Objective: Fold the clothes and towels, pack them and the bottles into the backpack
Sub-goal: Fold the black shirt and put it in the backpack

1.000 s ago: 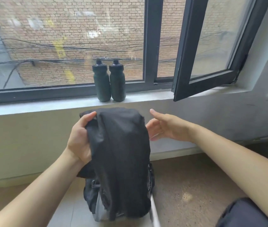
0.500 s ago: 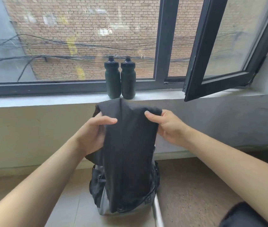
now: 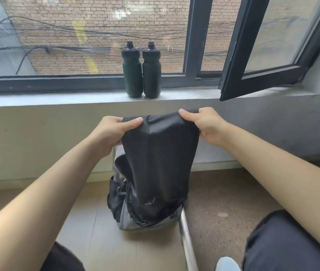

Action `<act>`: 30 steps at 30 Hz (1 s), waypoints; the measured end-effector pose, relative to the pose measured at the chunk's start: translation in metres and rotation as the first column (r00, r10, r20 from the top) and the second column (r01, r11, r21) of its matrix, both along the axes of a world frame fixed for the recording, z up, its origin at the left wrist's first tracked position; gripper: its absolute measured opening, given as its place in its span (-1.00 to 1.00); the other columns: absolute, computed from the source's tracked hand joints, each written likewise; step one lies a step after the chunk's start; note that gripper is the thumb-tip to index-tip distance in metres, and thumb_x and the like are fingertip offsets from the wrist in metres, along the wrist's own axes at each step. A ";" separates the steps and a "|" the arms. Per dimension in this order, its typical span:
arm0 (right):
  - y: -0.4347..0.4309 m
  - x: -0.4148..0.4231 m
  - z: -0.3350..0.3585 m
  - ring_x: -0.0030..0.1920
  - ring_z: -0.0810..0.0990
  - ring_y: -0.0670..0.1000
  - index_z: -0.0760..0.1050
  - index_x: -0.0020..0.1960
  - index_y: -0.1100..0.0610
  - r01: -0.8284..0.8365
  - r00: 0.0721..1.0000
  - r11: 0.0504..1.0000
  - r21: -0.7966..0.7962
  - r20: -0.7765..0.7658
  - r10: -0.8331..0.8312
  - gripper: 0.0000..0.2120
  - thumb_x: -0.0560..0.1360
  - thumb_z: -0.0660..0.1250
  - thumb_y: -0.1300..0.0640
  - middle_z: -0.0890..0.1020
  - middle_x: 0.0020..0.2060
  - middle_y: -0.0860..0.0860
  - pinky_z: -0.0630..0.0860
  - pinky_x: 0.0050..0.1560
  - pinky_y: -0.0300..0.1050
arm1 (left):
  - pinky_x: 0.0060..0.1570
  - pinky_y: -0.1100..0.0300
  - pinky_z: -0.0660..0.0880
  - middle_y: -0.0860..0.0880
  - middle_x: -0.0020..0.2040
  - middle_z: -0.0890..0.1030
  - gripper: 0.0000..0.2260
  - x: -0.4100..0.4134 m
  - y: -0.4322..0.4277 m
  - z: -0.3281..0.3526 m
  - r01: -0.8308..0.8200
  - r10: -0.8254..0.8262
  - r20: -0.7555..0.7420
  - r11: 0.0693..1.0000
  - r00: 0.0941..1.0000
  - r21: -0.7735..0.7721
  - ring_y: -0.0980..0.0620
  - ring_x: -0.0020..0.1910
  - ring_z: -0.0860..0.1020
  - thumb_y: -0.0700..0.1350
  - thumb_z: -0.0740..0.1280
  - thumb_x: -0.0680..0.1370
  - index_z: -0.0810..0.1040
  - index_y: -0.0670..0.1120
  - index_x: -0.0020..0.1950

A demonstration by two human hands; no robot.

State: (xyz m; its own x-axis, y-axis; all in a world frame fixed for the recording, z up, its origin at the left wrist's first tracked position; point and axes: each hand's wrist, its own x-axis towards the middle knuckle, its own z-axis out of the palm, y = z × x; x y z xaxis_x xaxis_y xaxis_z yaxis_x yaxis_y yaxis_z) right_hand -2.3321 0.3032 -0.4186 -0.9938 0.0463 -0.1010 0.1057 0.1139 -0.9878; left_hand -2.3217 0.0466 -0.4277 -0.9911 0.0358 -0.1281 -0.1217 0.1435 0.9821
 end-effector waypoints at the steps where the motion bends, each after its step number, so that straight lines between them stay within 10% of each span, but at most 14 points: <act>1: 0.000 0.000 0.000 -0.12 0.70 -0.04 0.61 -0.04 0.15 0.000 1.000 1.000 -0.007 0.018 0.000 -0.83 0.53 0.49 0.05 0.73 -0.13 0.01 0.58 -0.09 -0.16 | -0.05 0.20 0.63 -0.04 -0.12 0.76 -0.83 0.001 0.000 0.000 0.034 -0.035 0.023 0.999 0.999 0.037 0.10 -0.19 0.71 -0.08 0.55 0.50 0.71 -0.15 0.00; 8: 0.020 -0.007 0.002 0.11 0.71 0.08 0.57 0.16 0.29 -0.033 0.997 0.998 0.050 0.068 0.029 -0.67 0.45 0.55 0.25 0.72 0.09 0.14 0.58 0.26 0.07 | -0.10 0.23 0.62 -0.08 -0.06 0.77 -0.90 -0.001 -0.007 -0.002 -0.019 0.024 -0.122 0.999 0.992 0.039 0.06 -0.14 0.73 -0.15 0.53 0.51 0.75 -0.14 -0.01; 13: 0.020 -0.011 -0.007 -0.16 0.67 -0.02 0.63 0.04 0.38 0.065 0.991 0.977 0.203 -0.130 -0.039 -0.68 0.48 0.54 0.12 0.73 -0.06 0.17 0.63 0.07 -0.09 | -0.21 0.35 0.56 -0.04 -0.12 0.76 -0.80 -0.006 0.001 -0.006 -0.137 0.166 -0.233 0.981 0.958 0.135 0.14 -0.21 0.69 -0.03 0.48 0.57 0.72 -0.17 -0.01; 15: 0.017 -0.008 -0.004 -0.18 0.65 -0.09 0.63 0.07 0.38 0.049 0.981 0.988 0.150 -0.191 -0.020 -0.69 0.53 0.49 0.12 0.73 -0.06 0.13 0.59 -0.11 -0.32 | -0.18 0.31 0.57 -0.05 -0.09 0.76 -0.78 -0.007 0.001 -0.006 -0.115 0.163 -0.209 0.968 0.964 0.221 0.12 -0.17 0.70 0.00 0.42 0.61 0.69 -0.15 0.01; 20: 0.013 -0.003 0.004 0.03 0.71 0.04 0.59 0.20 0.37 -0.081 0.979 0.981 -0.178 -0.198 0.045 -0.70 0.60 0.37 0.16 0.72 0.08 0.17 0.60 0.09 -0.13 | 0.06 0.13 0.63 -0.17 0.18 0.71 -0.71 -0.003 -0.005 -0.002 0.117 0.006 -0.310 0.919 0.951 0.376 -0.05 0.10 0.70 -0.11 0.42 0.56 0.61 -0.12 0.27; 26: 0.018 -0.003 0.010 0.28 0.62 0.19 0.44 0.43 0.09 -0.264 0.933 0.955 -0.133 -0.288 0.218 -0.47 0.52 0.44 0.34 0.62 0.28 0.19 0.52 0.33 0.10 | 0.25 0.15 0.56 0.07 0.36 0.59 -0.21 -0.002 -0.006 -0.003 0.275 -0.262 -0.486 0.960 0.834 -0.045 0.04 0.35 0.58 -0.28 0.60 0.39 0.35 0.09 0.52; 30: 0.015 -0.002 0.006 0.47 0.29 -0.24 -0.08 0.66 -0.04 -0.342 0.903 0.930 0.136 -0.226 0.366 0.10 0.41 0.56 0.35 0.19 0.52 -0.27 0.35 0.40 -0.37 | 0.32 0.33 0.45 0.38 0.41 0.45 0.01 -0.003 -0.004 -0.003 0.312 -0.359 -0.420 0.933 0.834 -0.178 0.30 0.44 0.42 -0.33 0.62 0.37 0.12 0.21 0.59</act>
State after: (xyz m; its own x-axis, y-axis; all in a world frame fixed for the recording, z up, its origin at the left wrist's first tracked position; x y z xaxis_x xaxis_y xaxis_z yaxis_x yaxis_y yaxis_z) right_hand -2.3342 0.3185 -0.4123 -0.9394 -0.3157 0.1335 -0.2002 0.1890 -0.9614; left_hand -2.3244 0.0428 -0.4310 -0.8734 0.3870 0.2955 0.3907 0.1948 0.8997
